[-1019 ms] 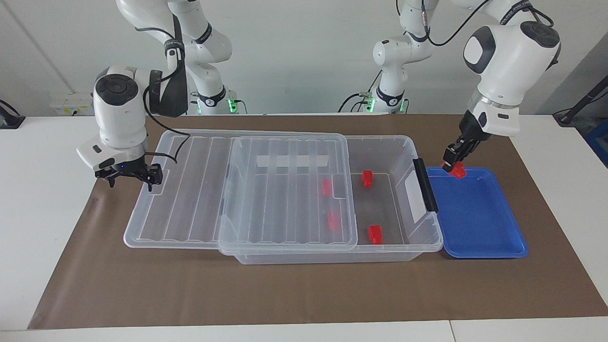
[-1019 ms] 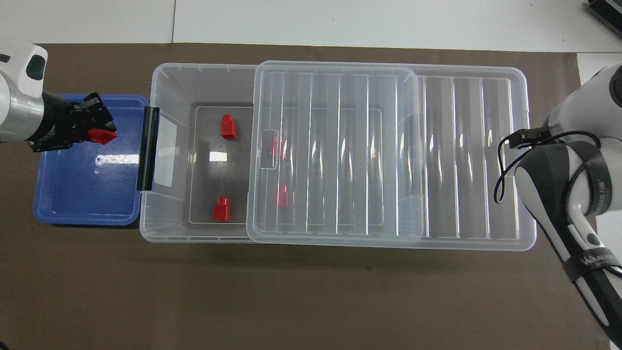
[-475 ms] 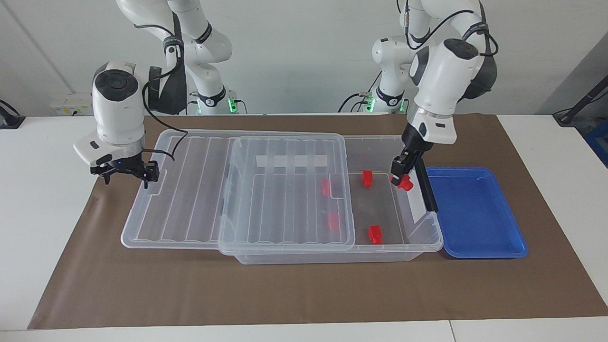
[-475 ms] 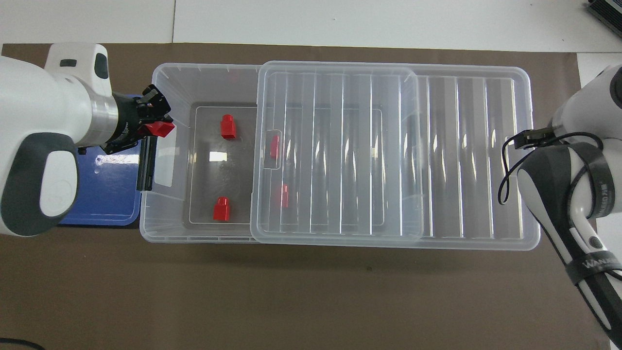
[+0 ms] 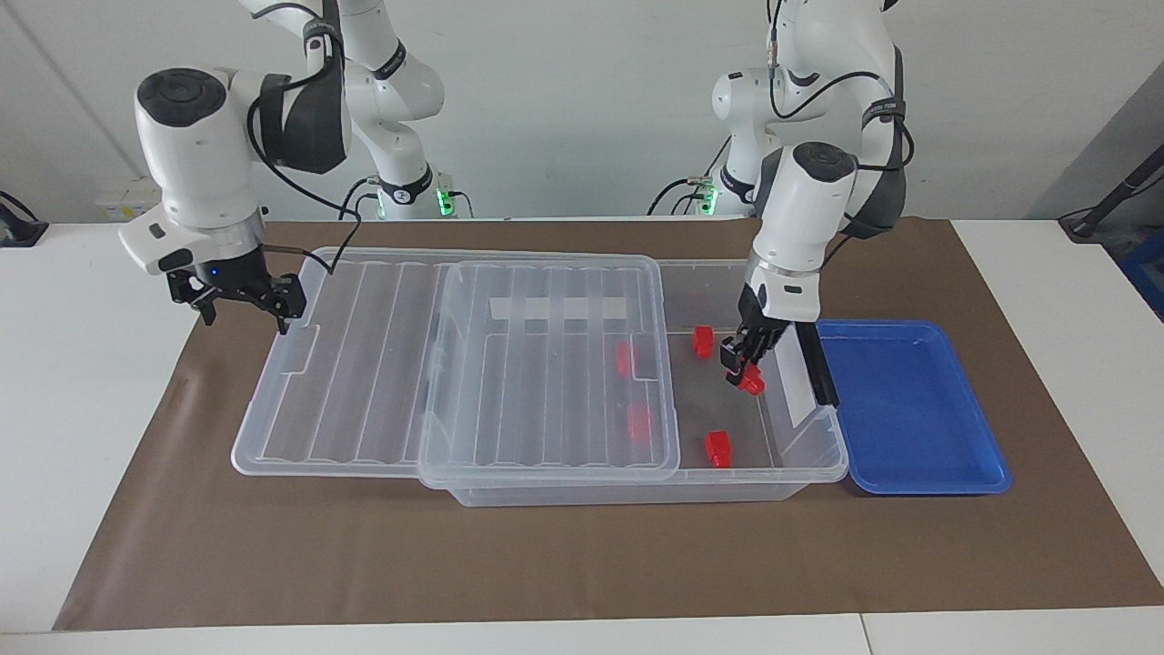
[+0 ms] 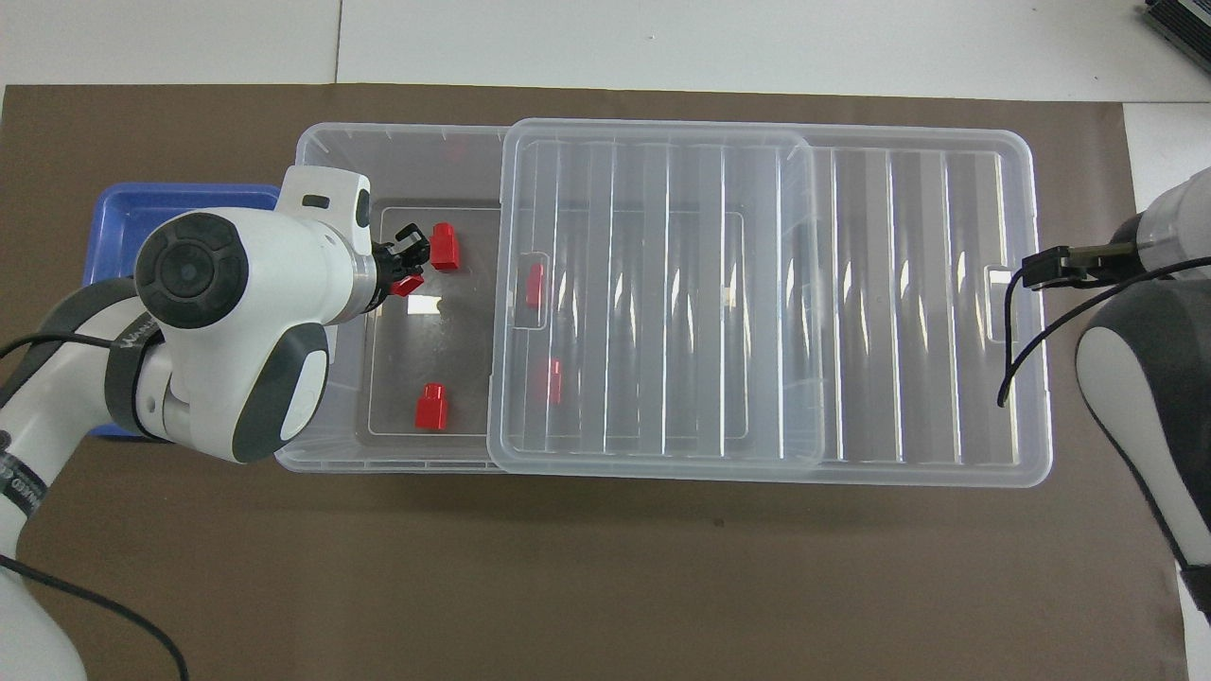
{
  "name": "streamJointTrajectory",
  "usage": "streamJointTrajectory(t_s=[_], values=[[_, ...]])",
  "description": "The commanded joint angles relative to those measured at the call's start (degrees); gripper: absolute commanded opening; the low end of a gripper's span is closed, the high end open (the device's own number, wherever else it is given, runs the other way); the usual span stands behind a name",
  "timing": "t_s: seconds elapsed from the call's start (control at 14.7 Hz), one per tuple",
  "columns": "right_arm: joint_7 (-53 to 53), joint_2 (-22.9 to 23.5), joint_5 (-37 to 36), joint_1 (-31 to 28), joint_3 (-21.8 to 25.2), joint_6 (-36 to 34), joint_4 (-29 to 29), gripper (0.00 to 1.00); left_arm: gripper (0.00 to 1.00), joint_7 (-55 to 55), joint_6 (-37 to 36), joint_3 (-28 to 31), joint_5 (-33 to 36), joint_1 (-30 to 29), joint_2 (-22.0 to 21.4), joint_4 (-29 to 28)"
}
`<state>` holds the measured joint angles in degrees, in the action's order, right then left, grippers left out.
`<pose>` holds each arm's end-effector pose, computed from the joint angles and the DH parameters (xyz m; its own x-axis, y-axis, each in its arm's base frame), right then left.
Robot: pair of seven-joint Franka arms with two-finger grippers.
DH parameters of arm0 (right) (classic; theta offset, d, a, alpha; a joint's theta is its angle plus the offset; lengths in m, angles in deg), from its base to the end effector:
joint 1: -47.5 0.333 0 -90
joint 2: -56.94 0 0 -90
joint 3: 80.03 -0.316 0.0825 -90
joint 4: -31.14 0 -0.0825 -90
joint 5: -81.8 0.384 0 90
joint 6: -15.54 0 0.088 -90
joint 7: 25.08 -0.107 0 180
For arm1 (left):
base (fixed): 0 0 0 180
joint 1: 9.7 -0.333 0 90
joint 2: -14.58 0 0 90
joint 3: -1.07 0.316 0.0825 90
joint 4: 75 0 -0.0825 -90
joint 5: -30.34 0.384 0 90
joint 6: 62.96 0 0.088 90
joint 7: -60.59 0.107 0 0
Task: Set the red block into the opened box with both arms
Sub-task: 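Lower the red block into the open box and open the left gripper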
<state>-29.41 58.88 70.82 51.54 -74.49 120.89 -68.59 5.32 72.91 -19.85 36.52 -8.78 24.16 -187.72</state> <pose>0.5803 -0.0297 0.5496 0.9961 -0.0496 0.0736 -0.0625 -0.9808 0.1847 0.5718 -0.2193 0.4185 0.8441 0.5097 0.1666 0.4813 -0.8571 0.1835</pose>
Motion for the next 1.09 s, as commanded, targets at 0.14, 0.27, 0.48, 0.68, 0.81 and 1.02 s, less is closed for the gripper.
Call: streamJointTrajectory(t_s=[0.14,0.27,0.48,0.68,0.81,1.02], values=[[0.7,-4.7,9.0,-0.8,-0.4,-9.4,3.2,1.00,0.21,-0.2,2.5,0.7,8.1,2.4,5.1,-1.1],[-0.1,-6.6,9.5,-0.7,-0.6,-11.9,3.2,1.00,0.22,-0.5,2.8,0.6,11.7,2.6,7.6,-1.1],[-2.8,-6.9,9.5,-0.7,-0.5,-13.3,3.0,1.00,0.22,-0.5,3.6,0.7,12.5,2.4,8.3,-1.8],[-2.4,-7.2,9.5,-0.7,-0.5,-13.1,2.5,1.00,0.22,-0.5,5.1,0.7,12.5,2.3,8.4,-2.5],[-2.4,-7.2,9.5,-0.5,-0.6,-12.7,2.4,1.00,0.22,-0.5,6.6,0.8,12.6,2.2,8.5,-3.4],[-2.4,-7.2,9.5,-0.5,-0.6,-12.5,2.4,1.00,0.47,-0.4,6.9,0.8,12.6,2.0,8.4,-3.6]])
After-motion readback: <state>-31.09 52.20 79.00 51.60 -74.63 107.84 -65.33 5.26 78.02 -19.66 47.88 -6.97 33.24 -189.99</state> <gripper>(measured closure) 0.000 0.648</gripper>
